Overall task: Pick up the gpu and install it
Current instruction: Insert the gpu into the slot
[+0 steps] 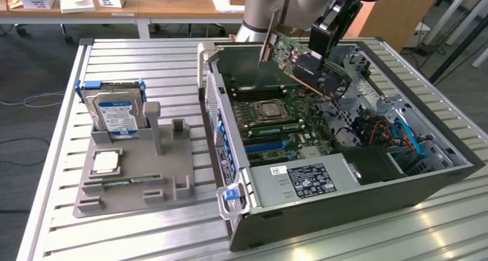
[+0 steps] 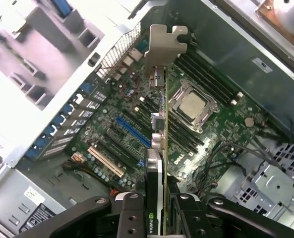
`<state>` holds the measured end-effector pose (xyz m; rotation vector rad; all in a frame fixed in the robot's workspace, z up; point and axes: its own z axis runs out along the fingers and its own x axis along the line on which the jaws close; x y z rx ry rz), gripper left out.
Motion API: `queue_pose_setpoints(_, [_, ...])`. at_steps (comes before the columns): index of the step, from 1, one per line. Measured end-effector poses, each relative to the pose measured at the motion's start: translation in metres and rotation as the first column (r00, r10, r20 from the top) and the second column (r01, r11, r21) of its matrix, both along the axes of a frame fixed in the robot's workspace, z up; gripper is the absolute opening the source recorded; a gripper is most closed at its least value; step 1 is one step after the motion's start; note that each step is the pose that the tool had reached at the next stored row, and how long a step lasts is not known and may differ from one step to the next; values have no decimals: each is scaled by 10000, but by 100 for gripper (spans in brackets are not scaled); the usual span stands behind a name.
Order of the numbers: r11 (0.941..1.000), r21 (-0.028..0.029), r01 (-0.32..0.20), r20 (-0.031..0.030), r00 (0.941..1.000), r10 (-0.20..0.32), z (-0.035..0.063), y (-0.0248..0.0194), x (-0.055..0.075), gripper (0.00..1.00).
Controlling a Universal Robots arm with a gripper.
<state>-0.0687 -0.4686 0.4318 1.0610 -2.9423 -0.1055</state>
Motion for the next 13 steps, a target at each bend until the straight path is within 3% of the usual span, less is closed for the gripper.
queue_pose_setpoints(4, [9974, 0, -721, 0, 9974, 721, -4, 0, 0, 27])
queue_pose_setpoints(7, [9921, 0, -1257, 0, 9921, 1257, -8, 0, 0, 27])
queue_pose_setpoints(13, [9724, 0, -2334, 1, 9724, 2334, -15, 0, 0, 27])
